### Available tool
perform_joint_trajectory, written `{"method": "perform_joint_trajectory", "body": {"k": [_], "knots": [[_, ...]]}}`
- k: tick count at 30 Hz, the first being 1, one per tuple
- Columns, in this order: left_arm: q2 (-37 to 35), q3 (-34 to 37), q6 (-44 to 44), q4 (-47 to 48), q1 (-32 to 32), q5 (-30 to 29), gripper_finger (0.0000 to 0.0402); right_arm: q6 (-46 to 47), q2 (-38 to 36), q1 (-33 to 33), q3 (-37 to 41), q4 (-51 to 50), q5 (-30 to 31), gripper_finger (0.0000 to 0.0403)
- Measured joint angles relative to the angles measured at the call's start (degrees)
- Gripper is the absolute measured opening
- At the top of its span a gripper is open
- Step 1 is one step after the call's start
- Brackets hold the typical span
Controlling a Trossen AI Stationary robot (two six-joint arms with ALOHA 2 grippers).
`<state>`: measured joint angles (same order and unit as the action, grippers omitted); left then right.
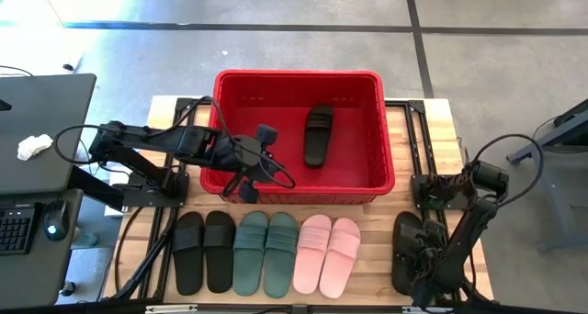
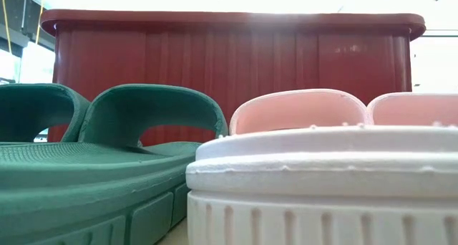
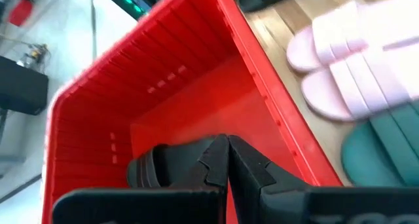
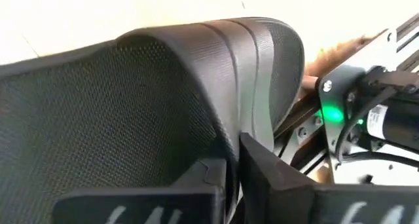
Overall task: Pick and place slides into bin
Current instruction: Put the black slide into the red bin
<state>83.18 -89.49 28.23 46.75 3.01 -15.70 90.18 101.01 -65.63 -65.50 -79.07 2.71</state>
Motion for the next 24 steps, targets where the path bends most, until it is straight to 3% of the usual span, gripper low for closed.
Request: {"method": "perform_joint_trajectory", "body": {"k": [7, 15, 19, 24], "knots": [[-0.04, -4.2, 1.21, -1.89, 0.0, -0.02, 0.0001, 0.69, -1.73, 1.17, -9.65, -6.37, 3.68, 0.0003], [-0.04, -13.3, 5.88, -1.77, 0.0, 0.0, 0.0001, -1.75, -5.4, 3.31, -29.96, -6.12, 7.83, 0.0001], [-0.07, -16.88, 9.32, -1.97, 0.0, 0.01, 0.0001, -5.62, -5.88, 6.17, -43.16, -7.13, 19.51, 0.0001], [-0.13, -18.69, 12.23, -1.73, 0.0, 0.02, 0.0001, -22.87, -5.88, 10.89, -58.11, -7.25, 41.15, 0.0001]]}}
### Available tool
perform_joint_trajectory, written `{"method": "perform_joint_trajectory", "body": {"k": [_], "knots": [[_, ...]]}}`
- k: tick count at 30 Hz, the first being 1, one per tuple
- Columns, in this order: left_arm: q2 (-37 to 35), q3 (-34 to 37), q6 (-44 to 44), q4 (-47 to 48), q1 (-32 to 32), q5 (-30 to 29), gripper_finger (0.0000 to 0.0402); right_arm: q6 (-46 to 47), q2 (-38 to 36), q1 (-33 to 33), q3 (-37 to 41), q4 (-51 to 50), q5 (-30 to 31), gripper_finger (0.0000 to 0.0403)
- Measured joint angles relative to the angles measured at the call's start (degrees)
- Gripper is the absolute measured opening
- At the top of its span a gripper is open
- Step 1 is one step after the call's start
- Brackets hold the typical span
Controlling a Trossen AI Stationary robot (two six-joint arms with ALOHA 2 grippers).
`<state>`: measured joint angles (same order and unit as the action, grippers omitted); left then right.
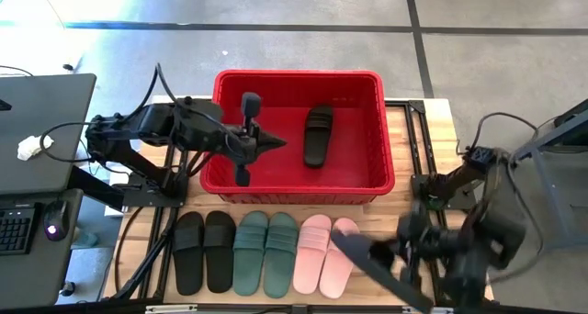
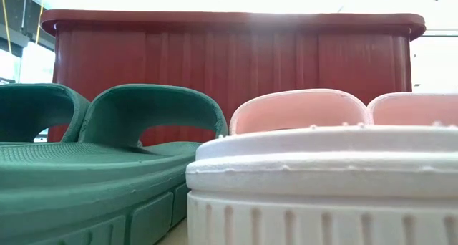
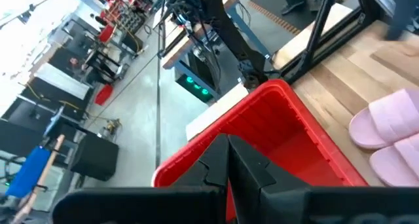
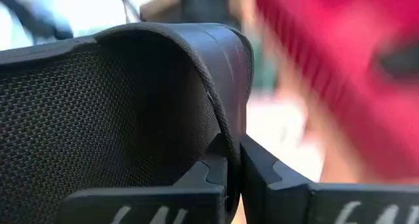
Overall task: Pick and place slides into bin
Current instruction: Put the black slide into the red bin
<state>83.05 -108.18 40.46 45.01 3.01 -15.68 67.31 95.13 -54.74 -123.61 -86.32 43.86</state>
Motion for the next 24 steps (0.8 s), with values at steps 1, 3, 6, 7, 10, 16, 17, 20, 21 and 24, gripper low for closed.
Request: {"method": "perform_joint_trajectory", "body": {"k": [1, 3, 6, 7, 10, 16, 17, 20, 21, 24], "knots": [[0.02, 0.0, 0.2, 0.1, 0.0, 0.01, 0.0001, -4.21, 0.0, 1.15, -2.47, -0.04, 4.08, 0.0001], [0.04, 0.0, 0.27, 0.2, 0.0, 0.02, 0.0001, -12.27, 0.0, 4.08, -6.88, -0.03, 10.95, 0.0001], [0.04, 0.0, 0.25, 0.2, 0.0, 0.02, 0.0001, -22.56, -0.19, 10.29, -11.57, -1.4, 14.61, 0.0], [0.04, 0.0, 0.25, 0.2, 0.0, 0.02, 0.0001, -25.44, -1.11, 13.08, -10.89, -0.75, 15.02, 0.0], [0.04, 0.0, 0.24, 0.17, 0.0, 0.42, 0.0001, -30.0, -3.17, 22.67, -7.88, -2.02, 13.64, 0.0], [0.07, 0.0, 1.29, 0.17, 0.0, 1.03, 0.0001, -44.47, -3.09, 44.11, -0.77, -2.59, 8.15, 0.0], [0.07, 0.0, 1.74, 0.13, 0.0, 1.01, 0.0001, -47.9, -2.98, 47.63, 0.94, -2.05, 7.39, 0.0], [0.2, 0.0, 3.09, 0.1, 0.0, 1.01, 0.0001, -56.47, -2.52, 57.11, 8.17, -2.0, 5.23, 0.0], [0.36, 0.0, 3.34, -0.01, 0.0, 0.98, 0.0001, -58.61, -2.43, 59.8, 11.19, -1.65, 5.14, 0.0], [0.59, 0.02, 4.29, 0.2, -0.06, -0.96, 0.0001, -65.25, -2.64, 66.48, 20.99, 3.61, 5.63, 0.0]]}}
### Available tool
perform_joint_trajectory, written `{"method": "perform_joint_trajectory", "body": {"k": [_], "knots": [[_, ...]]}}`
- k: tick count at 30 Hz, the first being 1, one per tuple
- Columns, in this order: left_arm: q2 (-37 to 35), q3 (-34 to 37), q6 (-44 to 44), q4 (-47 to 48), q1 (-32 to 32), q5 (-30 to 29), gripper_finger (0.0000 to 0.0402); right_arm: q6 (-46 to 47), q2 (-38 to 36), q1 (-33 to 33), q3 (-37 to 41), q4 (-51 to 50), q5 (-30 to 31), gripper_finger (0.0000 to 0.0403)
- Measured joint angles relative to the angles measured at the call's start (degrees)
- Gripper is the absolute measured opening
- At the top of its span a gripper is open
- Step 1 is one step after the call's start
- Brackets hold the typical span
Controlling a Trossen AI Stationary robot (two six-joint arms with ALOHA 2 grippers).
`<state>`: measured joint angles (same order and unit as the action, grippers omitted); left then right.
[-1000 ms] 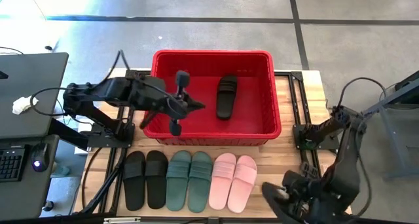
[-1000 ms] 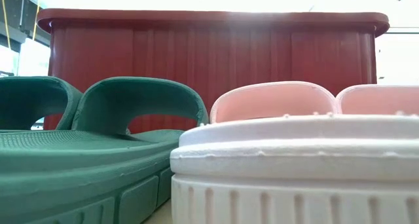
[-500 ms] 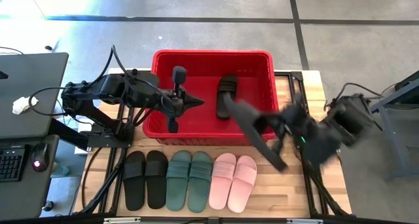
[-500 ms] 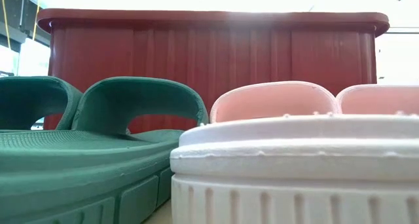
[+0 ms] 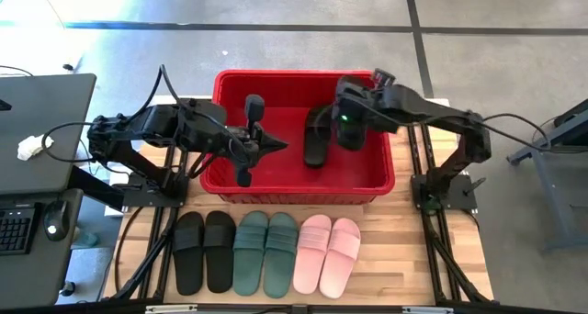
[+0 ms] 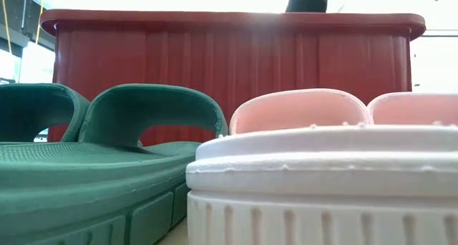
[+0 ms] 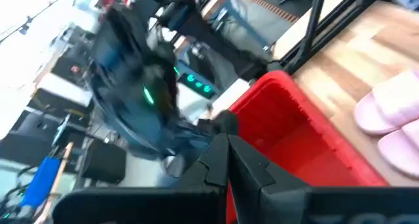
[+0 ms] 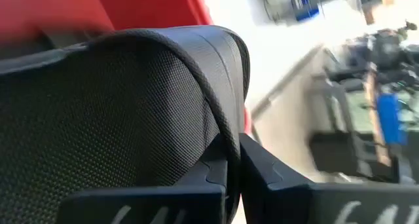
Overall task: Pick and place slides into bin
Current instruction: Put the black slide into the red bin
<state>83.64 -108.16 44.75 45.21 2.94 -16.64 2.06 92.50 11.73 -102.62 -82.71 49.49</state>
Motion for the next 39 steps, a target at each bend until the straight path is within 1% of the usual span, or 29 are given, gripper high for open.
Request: {"method": "perform_joint_trajectory", "body": {"k": [2, 4, 6, 7, 9, 11, 13, 15, 17, 22, 24, 26, 28, 32, 34, 39], "knots": [[0.01, 0.0, 1.16, -0.12, 0.02, -3.2, 0.0001, -4.26, 0.02, 3.37, 6.53, 6.0, -1.97, 0.0], [0.66, -0.09, 1.83, -0.4, -0.35, -6.89, 0.0001, -8.73, 0.04, 6.5, 13.22, 12.15, -5.71, 0.0], [1.22, 0.04, 1.15, 0.42, -1.86, -8.57, 0.0001, -13.32, 0.05, 8.9, 19.64, 19.63, -9.4, 0.0], [1.81, 0.02, 0.25, 0.41, -2.65, -8.52, 0.0001, -16.07, 0.08, 9.85, 22.46, 23.2, -10.83, 0.0], [2.56, -0.04, -1.65, 1.08, -4.62, -6.73, 0.0001, -21.05, 0.08, 11.11, 27.15, 29.16, -11.23, 0.0], [3.83, -0.01, -3.08, 2.8, -7.67, -4.55, 0.0001, -25.34, 0.08, 11.71, 30.82, 34.75, -11.34, 0.0], [5.13, -0.02, -4.33, 4.13, -9.72, -3.52, 0.0001, -27.96, 0.08, 12.22, 33.11, 38.05, -12.61, 0.0], [7.01, 0.02, -5.49, 4.87, -12.06, -2.7, 0.0001, -29.4, 0.06, 12.76, 34.56, 40.14, -14.86, 0.0], [8.22, 0.06, -6.01, 5.45, -14.28, -0.41, 0.0001, -29.57, 0.17, 13.22, 35.22, 40.63, -16.47, 0.0], [11.55, 0.0, -5.53, 5.59, -19.06, 9.08, 0.0001, -29.36, 0.54, 14.55, 35.2, 40.79, -15.43, 0.0], [12.44, 0.02, -4.79, 6.1, -20.26, 11.11, 0.0001, -27.85, 0.6, 14.89, 35.2, 39.62, -14.03, 0.0], [12.96, 0.0, -4.65, 6.56, -21.51, 11.71, 0.0001, -25.96, 0.63, 14.94, 35.2, 38.54, -11.2, 0.0], [13.13, 0.01, -4.5, 7.59, -22.23, 11.72, 0.0001, -25.67, 0.63, 14.94, 35.2, 38.57, -10.86, 0.0], [13.11, 0.02, -3.86, 7.63, -23.42, 12.54, 0.0001, -26.47, 1.16, 14.94, 35.2, 39.26, -13.82, 0.0], [13.11, 0.02, -3.84, 7.69, -24.12, 14.53, 0.0001, -26.35, 1.91, 15.18, 35.2, 38.87, -15.49, 0.0], [13.11, 0.02, -3.15, 8.0, -25.12, 18.82, 0.0001, -23.86, 4.11, 16.24, 35.2, 40.31, -15.56, 0.0]]}}
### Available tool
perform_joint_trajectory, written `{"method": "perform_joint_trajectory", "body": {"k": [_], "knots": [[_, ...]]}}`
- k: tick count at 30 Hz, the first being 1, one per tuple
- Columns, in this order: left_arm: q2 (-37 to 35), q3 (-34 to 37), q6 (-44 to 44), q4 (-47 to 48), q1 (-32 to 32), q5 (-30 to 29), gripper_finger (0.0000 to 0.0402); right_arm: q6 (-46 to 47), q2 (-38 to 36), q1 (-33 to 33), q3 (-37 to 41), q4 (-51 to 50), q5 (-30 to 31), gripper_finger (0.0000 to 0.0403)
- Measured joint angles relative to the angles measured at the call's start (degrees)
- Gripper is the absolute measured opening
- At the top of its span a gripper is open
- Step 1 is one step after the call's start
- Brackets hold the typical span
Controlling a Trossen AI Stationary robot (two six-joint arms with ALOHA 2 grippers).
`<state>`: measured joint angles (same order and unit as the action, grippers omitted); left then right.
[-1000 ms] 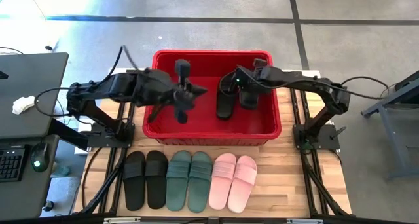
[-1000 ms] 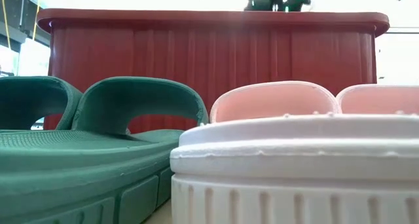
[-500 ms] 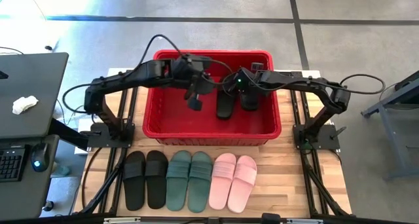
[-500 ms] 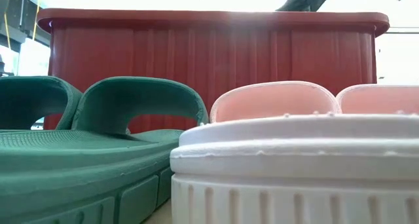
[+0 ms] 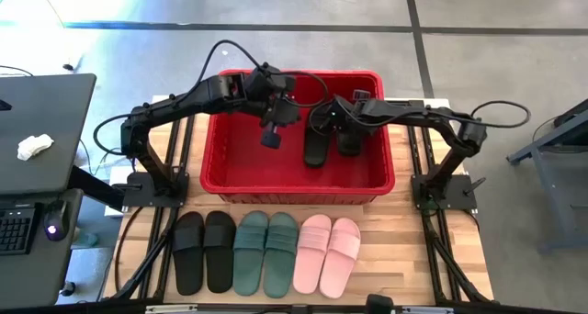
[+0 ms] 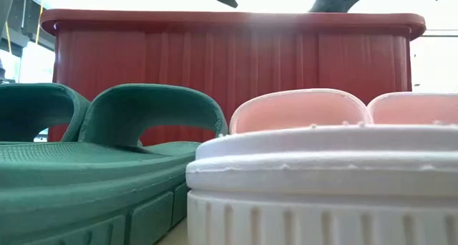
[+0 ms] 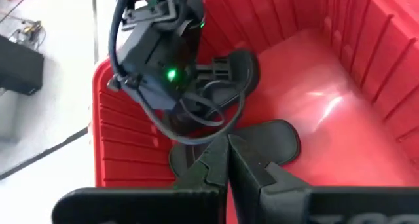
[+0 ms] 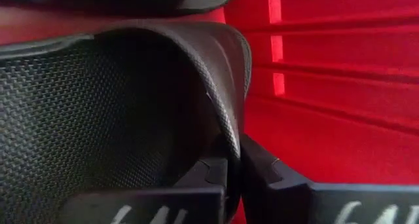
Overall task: Pick and place slides into bin
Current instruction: Put the black slide into the red bin
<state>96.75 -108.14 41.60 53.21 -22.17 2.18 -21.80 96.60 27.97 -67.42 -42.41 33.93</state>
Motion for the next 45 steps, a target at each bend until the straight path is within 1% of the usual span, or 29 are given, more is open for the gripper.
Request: {"method": "perform_joint_trajectory", "body": {"k": [8, 10, 13, 19, 22, 26, 28, 32, 35, 39, 43, 45], "knots": [[0.0, 0.0, 0.12, 0.89, 0.07, 0.47, 0.0001, -0.16, 1.61, 1.91, 0.0, 0.67, -4.49, 0.0], [0.0, 0.0, 0.1, 1.63, 0.07, 0.47, 0.0001, -0.27, 1.61, 2.13, 0.0, 0.78, -5.0, 0.0007], [0.0, 0.0, 0.12, 1.9, 0.07, 0.47, 0.0001, -0.36, 1.61, 2.46, 0.0, 0.82, -5.2, 0.0034], [0.0, 0.0, -0.08, 3.25, 0.04, 1.04, 0.0001, -0.83, 1.61, 3.37, 0.0, 1.64, -4.75, 0.0108], [0.56, -0.03, -0.31, 5.47, -0.43, 4.81, 0.0001, -2.34, 1.61, 3.66, 0.0, 1.96, -3.55, 0.0133], [2.91, 0.01, -1.4, 7.3, -1.58, 11.37, 0.0001, -3.74, 1.61, 3.67, 0.0, 3.29, -2.84, 0.0154], [4.32, 0.0, -2.0, 7.88, -2.19, 12.58, 0.0001, -3.97, 1.61, 3.64, 0.0, 3.95, -2.98, 0.0161], [8.55, 0.0, -2.44, 9.66, -2.97, 13.19, 0.0001, -3.98, 1.61, 3.64, 0.0, 4.22, -2.63, 0.017], [11.73, 0.02, -2.69, 11.85, -4.2, 15.33, 0.0001, -4.0, 1.61, 3.67, 0.0, 4.09, -3.23, 0.0174], [14.86, 0.02, -2.64, 13.0, -6.01, 17.76, 0.0001, -4.0, 1.61, 3.7, 0.0, 3.86, -7.08, 0.0175], [15.98, 0.04, -2.68, 12.83, -6.82, 17.76, 0.0001, -3.68, 1.61, 3.9, 0.0, 3.18, -10.87, 0.0175], [16.02, 0.04, -2.49, 12.69, -6.75, 17.65, 0.0001, -3.74, 1.61, 4.15, 0.0, 2.43, -11.46, 0.0175]]}}
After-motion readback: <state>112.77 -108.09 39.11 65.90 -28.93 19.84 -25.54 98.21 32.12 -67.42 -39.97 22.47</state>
